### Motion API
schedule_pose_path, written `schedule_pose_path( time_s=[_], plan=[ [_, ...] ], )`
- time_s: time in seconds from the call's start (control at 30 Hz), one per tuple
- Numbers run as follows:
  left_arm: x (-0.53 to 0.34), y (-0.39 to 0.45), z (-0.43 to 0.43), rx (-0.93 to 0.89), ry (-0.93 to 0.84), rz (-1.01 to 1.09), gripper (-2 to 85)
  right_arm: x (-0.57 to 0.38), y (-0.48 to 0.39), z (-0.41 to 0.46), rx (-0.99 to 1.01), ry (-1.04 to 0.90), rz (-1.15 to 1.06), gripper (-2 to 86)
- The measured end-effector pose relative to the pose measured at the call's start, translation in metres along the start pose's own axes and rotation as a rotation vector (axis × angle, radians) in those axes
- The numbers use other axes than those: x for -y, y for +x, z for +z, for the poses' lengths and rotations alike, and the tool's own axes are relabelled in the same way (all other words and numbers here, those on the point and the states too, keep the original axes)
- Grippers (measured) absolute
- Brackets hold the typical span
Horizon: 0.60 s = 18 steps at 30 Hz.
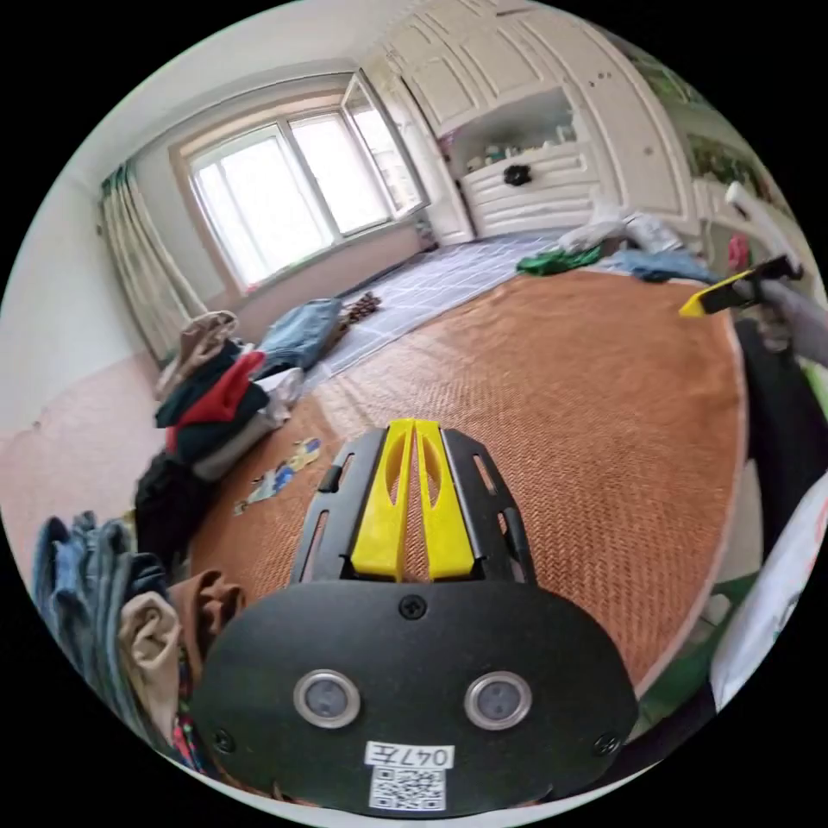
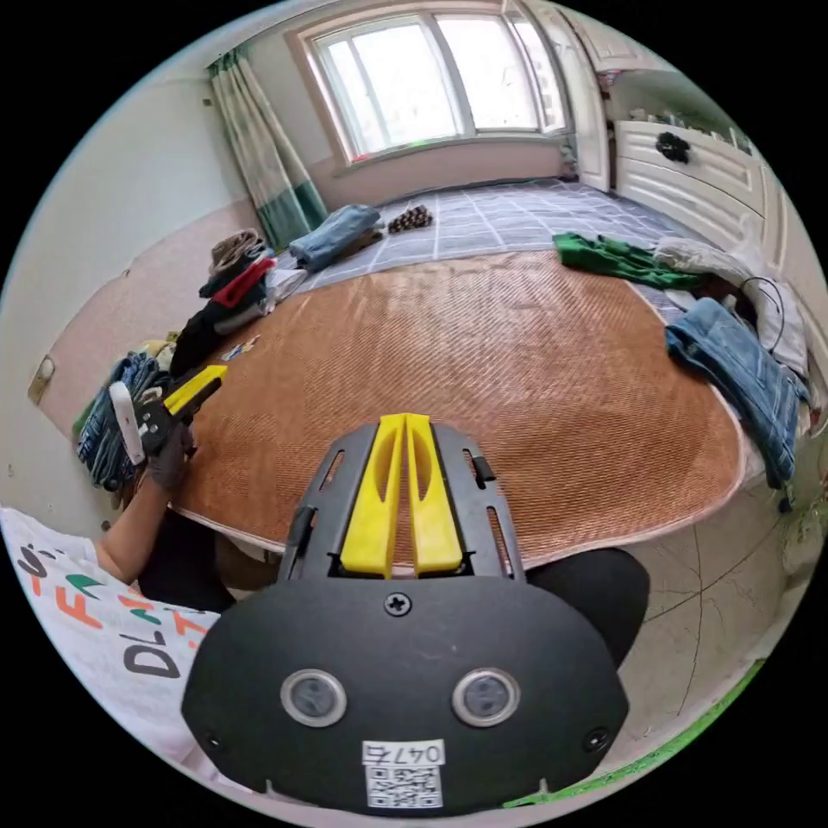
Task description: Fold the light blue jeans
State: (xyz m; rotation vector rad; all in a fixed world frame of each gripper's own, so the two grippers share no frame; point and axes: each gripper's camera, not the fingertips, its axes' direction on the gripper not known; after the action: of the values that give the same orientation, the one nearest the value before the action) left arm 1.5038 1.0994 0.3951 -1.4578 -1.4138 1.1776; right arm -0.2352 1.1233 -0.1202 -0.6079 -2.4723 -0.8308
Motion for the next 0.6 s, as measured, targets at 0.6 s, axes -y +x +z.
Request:
schedule_pose_path(
  time_s=[0.6],
  plan=[
    [0.186,0.201,-0.065,0.642,-0.212,0.521,-1.0,0.014,0.15,0.068,-0.58,0.208,0.095,12.2]
  ],
)
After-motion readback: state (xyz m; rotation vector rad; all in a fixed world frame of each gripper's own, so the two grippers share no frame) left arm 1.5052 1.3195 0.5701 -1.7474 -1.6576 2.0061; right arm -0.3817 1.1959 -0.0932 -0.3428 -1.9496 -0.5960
